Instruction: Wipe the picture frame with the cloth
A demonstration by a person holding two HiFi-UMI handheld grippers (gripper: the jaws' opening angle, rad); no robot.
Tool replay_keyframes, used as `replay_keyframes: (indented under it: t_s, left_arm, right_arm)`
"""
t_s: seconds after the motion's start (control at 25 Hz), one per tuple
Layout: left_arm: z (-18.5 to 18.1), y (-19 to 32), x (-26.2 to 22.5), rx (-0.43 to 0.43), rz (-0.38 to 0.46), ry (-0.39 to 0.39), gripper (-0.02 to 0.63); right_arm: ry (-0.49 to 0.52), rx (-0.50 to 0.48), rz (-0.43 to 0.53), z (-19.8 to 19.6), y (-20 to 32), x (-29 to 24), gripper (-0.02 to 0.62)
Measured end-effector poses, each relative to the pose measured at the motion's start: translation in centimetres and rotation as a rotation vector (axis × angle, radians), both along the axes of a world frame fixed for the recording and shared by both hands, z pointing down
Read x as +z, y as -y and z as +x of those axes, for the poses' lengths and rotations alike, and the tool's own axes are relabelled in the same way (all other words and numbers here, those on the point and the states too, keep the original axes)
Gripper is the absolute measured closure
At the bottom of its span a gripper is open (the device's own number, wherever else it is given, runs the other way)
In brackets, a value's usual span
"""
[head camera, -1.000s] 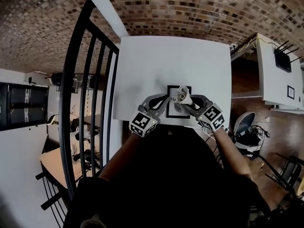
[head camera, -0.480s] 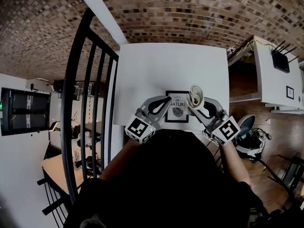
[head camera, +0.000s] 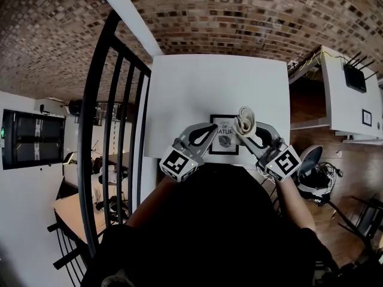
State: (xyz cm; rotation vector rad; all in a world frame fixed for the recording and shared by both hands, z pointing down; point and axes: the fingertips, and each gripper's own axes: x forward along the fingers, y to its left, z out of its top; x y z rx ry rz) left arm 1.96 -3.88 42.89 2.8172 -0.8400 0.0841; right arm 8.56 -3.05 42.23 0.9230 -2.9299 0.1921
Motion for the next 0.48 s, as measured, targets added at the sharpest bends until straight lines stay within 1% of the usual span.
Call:
replay_keyframes:
  t_s: [0.24,0.48]
  left_arm:
    - [0.16,-0.31,0.48,0.012,0.012,-0.007,0.607]
    - [0.33,-0.52,0.65,0.019,0.003,0.002,0.607]
  right_arm:
    - [0.005,-0.007,-0.020,-0.44,-0.14,0.05,0.477]
    - [-0.001,-0.005,0.000,-0.24,0.09,0.24,0.477]
